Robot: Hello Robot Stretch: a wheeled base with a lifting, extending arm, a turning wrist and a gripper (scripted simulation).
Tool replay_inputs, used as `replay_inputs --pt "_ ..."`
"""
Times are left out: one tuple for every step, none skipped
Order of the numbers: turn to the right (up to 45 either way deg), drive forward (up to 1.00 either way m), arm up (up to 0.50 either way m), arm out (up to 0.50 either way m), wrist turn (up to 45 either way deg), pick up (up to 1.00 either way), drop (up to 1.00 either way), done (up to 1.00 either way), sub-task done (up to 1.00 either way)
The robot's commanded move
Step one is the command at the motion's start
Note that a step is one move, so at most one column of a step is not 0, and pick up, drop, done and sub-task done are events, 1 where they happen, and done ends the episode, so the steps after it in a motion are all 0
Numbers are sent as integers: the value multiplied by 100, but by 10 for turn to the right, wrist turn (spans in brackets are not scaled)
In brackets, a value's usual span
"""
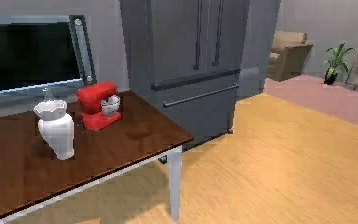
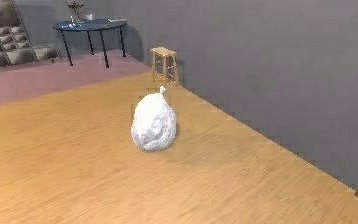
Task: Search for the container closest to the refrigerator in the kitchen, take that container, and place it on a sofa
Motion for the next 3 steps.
replay_inputs --pt "0 75 0 0 0 0 0 0 0" --pt "-450 0 0 0 0 0 0 0 0" --pt "-450 0 0 0 0 0 0 0 0"
